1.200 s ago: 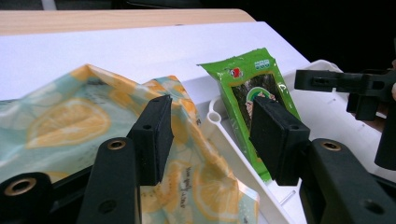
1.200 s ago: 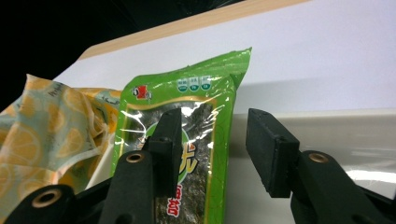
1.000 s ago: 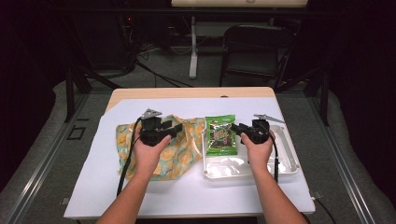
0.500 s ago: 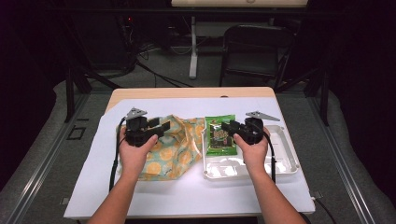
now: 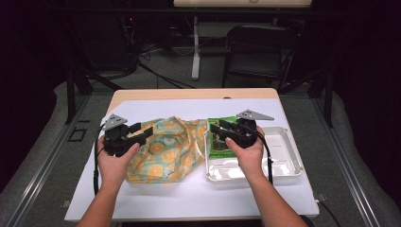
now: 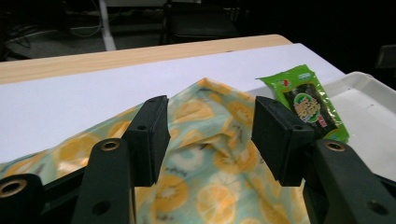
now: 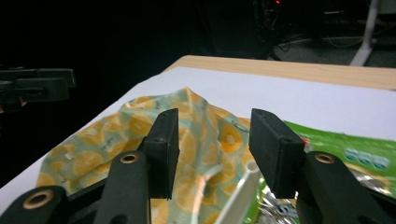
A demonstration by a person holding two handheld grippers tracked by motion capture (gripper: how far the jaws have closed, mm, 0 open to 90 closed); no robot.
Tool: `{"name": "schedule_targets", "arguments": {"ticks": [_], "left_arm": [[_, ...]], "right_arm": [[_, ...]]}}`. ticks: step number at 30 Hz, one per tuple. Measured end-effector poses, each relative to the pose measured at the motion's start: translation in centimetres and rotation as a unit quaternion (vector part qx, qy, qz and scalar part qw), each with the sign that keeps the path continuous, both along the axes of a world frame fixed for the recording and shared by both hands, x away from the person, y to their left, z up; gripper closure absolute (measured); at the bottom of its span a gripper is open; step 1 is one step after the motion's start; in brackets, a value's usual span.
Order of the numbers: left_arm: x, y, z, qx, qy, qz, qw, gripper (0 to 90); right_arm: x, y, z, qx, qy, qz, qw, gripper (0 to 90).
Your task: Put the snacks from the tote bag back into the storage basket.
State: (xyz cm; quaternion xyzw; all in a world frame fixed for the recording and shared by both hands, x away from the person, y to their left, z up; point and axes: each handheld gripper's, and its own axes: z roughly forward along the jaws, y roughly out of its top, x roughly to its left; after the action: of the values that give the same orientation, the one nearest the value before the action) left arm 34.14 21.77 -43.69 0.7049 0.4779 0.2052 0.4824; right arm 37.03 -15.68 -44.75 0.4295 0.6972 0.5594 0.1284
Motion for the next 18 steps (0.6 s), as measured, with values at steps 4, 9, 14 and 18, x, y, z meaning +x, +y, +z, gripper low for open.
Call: {"name": "schedule_targets", "arguments": {"ticks": [4,9,14,18], "left_arm": [[-0.7,1.4,-0.4,0.002,-0.005,0.010,0.9999,46.2],[-1.5,3.3,-1.5,0.010,0.005,0.028,0.9996,45.5],[-2.2,4.7,-2.9,0.013,0.016,0.043,0.9989,44.7],[-3.0,5.5,-4.1,0.024,0.025,0.052,0.9980,44.5]], "right_arm": [[-0.7,0.9,0.4,-0.016,-0.011,0.020,0.9996,52.9],[-2.0,1.9,0.1,-0.041,-0.021,0.044,0.9979,50.9],[-3.5,2.7,-1.1,-0.072,-0.023,0.064,0.9951,50.2],[-4.7,3.3,-2.1,-0.090,-0.023,0.076,0.9928,50.7]]}}
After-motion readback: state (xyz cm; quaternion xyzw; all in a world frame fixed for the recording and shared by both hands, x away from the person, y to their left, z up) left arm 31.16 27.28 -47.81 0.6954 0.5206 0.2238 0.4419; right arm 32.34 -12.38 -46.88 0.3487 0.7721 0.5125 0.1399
